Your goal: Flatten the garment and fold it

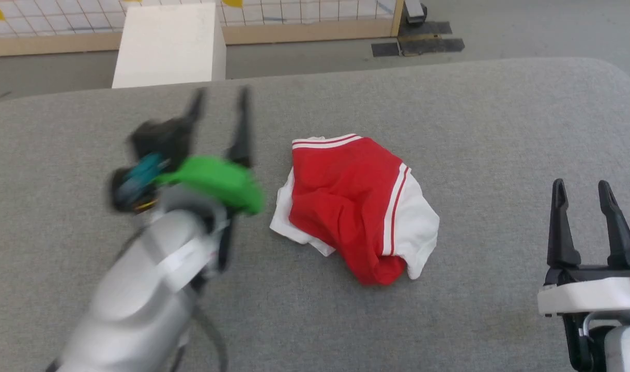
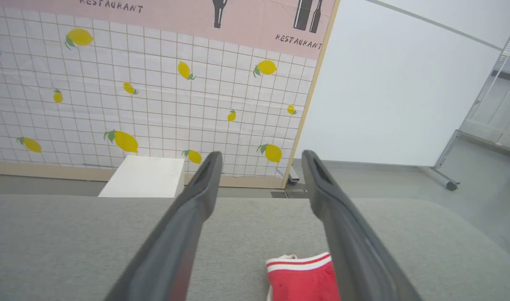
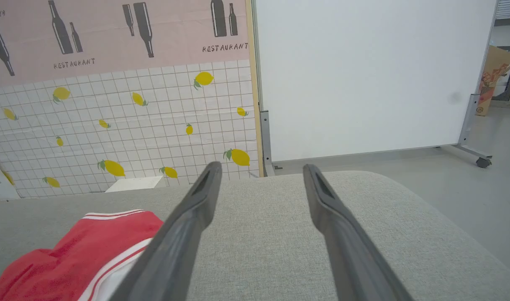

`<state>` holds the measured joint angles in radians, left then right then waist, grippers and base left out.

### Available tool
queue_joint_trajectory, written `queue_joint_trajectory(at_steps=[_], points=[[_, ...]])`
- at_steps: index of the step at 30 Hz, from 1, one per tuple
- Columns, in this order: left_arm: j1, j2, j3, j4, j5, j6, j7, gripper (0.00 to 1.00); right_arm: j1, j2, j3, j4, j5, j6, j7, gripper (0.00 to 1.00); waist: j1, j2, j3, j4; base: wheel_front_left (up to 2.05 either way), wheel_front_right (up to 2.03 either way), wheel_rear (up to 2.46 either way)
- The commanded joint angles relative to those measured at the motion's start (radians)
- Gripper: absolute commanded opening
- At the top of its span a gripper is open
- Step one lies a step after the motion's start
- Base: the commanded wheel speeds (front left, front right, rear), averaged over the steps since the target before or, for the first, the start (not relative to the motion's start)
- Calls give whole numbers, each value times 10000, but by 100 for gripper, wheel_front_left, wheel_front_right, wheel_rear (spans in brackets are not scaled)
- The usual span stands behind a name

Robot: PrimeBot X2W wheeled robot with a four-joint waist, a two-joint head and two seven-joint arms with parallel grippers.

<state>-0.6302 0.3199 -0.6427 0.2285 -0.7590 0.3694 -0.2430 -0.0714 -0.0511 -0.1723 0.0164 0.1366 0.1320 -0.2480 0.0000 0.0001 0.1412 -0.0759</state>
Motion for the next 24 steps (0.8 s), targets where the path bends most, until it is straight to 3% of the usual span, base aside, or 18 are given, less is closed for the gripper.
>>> queue_joint_trajectory(at_steps=[1, 3, 6, 11, 14, 20, 24], points=[[609, 371, 262, -491, 305, 265, -112, 100, 160, 9, 7, 15, -18, -13, -21, 100, 0, -1, -108, 76, 0, 0, 0], [1623, 962, 923, -1657, 812, 772, -172, 100, 236, 9, 47, 44, 17, -13, 0, 100, 0, -1, -133, 92, 0, 0, 0], [3201, 1343, 1948, -3238, 1732, 1400, -181, 100, 338, 9, 90, 104, 47, -13, 26, 100, 0, -1, -166, 115, 0, 0, 0], [5939, 1068, 2884, -4912, 3034, 2041, -184, 100, 553, 9, 65, 195, 67, -13, 82, 100, 0, -1, -225, 289, 0, 0, 0], [6926, 594, 3204, -5229, 3241, 1972, -185, 100, 628, 9, -6, 206, 68, -13, 155, 100, 0, -1, -238, 491, 0, 0, 0], [7427, -202, 3550, -5270, 3669, 1297, -186, 100, 81, 5, -15, -181, 30, -13, 951, 100, 0, -1, -90, 979, 0, 0, 0], [7331, -644, 3713, -5140, 3896, 841, -186, 100, -1028, -732, 421, -547, 342, -13, 2437, 100, 0, -1, 293, 1269, 0, 0, 0]])
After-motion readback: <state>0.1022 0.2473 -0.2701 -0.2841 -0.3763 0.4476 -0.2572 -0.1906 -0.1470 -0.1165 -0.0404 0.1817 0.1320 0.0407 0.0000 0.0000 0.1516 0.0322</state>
